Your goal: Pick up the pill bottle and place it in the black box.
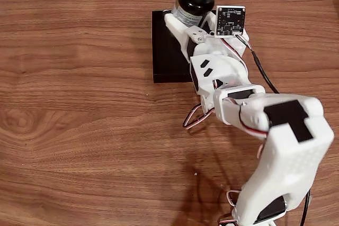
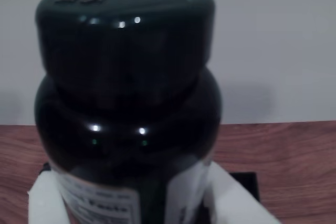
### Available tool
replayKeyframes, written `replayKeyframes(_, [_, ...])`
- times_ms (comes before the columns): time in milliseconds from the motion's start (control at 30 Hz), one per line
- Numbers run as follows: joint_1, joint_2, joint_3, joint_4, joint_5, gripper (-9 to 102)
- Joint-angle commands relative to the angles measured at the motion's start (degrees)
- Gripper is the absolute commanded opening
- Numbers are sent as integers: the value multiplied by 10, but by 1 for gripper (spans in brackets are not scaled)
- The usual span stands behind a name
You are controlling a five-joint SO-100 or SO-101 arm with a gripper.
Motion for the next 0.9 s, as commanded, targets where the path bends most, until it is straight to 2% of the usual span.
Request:
replayKeyframes(0, [27, -6, -75, -37, 0, 19])
replayKeyframes(333, [53, -105, -145, -51, 25, 19])
replayKeyframes(867, [34, -268, -250, -95, 59, 19])
